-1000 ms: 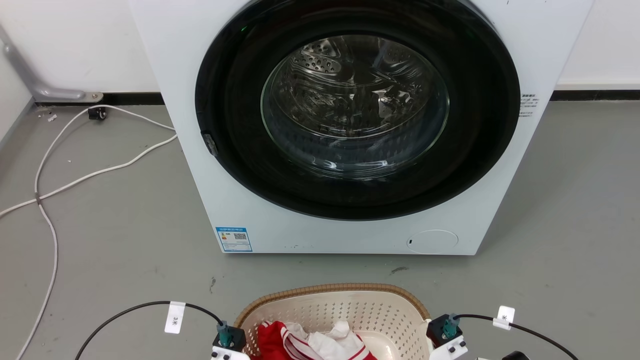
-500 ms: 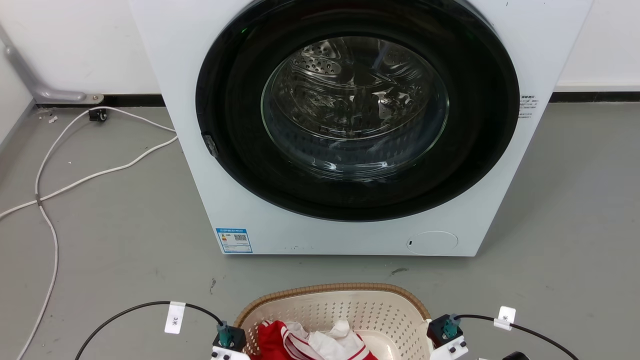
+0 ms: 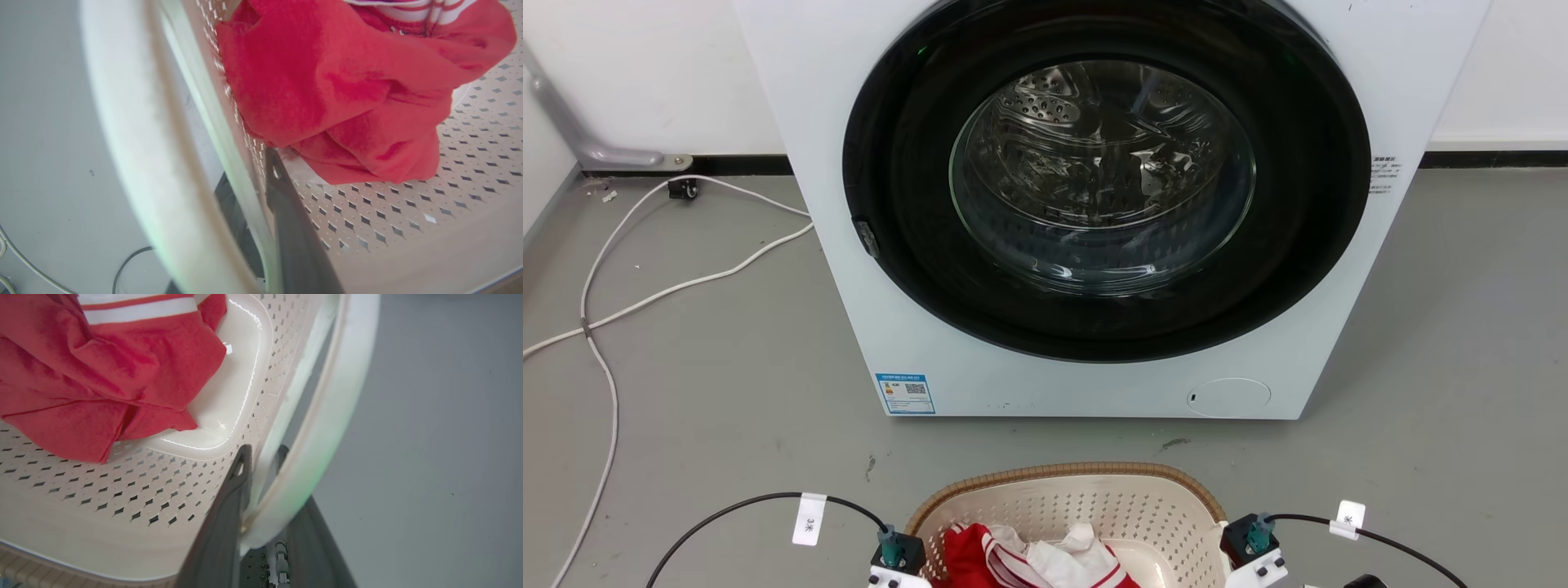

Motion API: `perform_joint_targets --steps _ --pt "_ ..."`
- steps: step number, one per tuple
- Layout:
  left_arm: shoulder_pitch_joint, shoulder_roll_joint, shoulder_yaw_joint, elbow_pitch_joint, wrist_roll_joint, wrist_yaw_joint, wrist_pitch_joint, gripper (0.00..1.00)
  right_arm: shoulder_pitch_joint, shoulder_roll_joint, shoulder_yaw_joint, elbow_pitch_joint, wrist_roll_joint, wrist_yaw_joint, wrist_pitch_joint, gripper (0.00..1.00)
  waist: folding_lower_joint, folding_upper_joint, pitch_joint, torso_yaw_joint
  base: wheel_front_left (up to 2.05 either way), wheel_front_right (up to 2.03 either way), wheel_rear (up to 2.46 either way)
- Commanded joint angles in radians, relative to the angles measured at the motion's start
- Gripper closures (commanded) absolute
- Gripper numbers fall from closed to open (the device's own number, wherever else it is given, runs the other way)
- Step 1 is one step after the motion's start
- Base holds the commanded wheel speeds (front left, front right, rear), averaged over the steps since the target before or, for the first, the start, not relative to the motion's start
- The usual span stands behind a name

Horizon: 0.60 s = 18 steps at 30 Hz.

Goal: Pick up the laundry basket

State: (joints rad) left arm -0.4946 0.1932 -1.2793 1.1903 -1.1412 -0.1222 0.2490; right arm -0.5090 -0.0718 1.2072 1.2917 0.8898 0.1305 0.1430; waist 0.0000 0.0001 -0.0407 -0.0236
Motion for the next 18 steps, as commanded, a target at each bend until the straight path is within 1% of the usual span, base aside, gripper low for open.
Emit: perform_joint_targets --steps 1,18 --pt "0.003 -0.015 -0.003 -0.012 0.006 -0.013 -0.007 1.0 -0.005 0.007 0.004 -0.006 0.002 0.0 -0.002 1.0 0.0 -0.0001 0.0 0.0 0.0 0.0 0.0" --pt "0.006 -0.014 -0.003 -0.013 0.005 -0.013 -0.007 1.0 -0.002 0.006 0.005 -0.006 0.004 0.0 0.001 1.0 0.0 -0.0001 -0.002 -0.001 0.0 0.0 0.0"
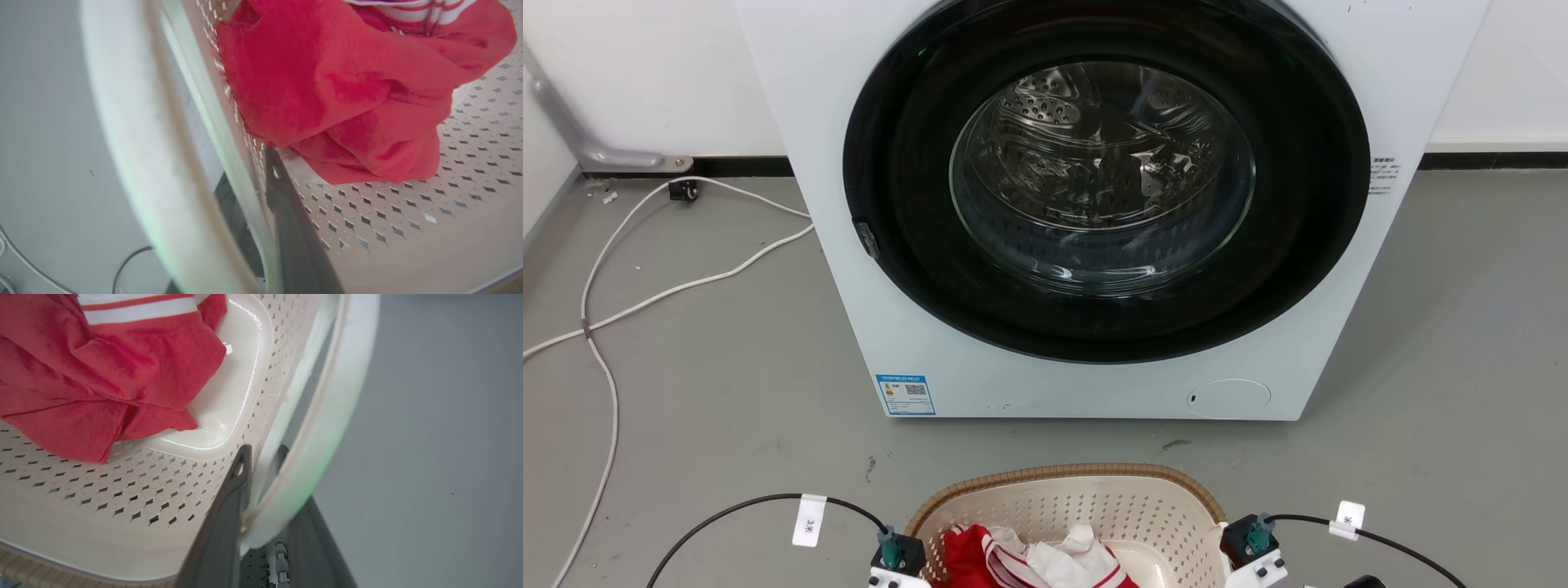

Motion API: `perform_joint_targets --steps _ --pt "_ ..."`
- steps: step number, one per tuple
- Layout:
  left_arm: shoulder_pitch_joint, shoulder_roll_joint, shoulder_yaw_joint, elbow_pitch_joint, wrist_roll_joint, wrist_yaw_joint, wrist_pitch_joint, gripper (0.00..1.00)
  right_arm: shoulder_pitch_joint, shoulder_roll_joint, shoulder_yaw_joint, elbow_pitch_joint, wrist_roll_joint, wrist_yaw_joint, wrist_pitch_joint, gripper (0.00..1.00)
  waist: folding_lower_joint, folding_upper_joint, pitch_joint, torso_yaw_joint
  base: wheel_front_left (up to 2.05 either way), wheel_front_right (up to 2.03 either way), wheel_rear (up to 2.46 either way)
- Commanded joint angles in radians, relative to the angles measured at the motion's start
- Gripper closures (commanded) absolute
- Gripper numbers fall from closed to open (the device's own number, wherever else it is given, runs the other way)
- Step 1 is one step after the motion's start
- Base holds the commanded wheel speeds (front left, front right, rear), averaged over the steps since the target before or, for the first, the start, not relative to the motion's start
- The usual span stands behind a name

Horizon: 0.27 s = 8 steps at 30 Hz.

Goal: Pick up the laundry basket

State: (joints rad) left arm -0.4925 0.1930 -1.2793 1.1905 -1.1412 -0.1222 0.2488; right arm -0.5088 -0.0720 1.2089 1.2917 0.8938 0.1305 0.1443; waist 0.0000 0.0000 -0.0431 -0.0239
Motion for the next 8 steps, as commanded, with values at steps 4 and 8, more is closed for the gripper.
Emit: perform_joint_targets --steps 4,8 --pt "0.003 -0.014 -0.003 -0.014 0.006 -0.013 -0.007 1.0 -0.004 0.007 0.004 -0.006 0.002 0.0 0.001 1.0 0.0 0.0 0.0 -0.001 0.0 0.0 0.0" --pt "0.003 -0.013 -0.003 -0.015 0.007 -0.013 -0.01 1.0 -0.005 0.007 0.005 -0.006 0.002 0.0 0.002 1.0 0.0 0.0 0.0 -0.002 0.0 0.0 0.0"
